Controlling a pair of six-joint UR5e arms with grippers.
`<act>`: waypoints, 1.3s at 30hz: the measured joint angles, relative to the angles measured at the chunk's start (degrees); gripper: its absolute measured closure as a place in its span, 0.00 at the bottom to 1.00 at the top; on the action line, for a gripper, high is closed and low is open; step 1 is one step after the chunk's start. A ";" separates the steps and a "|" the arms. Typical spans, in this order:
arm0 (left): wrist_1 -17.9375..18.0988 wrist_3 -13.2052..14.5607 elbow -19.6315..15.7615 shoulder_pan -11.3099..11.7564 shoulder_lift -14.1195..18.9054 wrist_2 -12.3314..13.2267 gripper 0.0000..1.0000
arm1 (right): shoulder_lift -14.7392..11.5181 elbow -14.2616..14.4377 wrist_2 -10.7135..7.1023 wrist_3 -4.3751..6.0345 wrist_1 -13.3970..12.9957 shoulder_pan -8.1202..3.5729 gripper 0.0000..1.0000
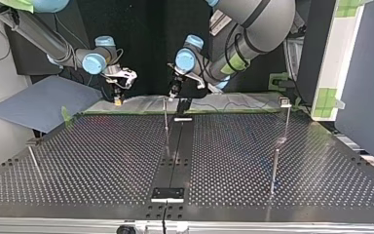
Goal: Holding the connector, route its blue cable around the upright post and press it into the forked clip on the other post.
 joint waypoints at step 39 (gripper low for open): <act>-0.39 3.35 -7.46 -2.63 8.30 -5.89 0.00 | 0.00 -0.05 -0.19 1.14 0.34 -0.33 0.79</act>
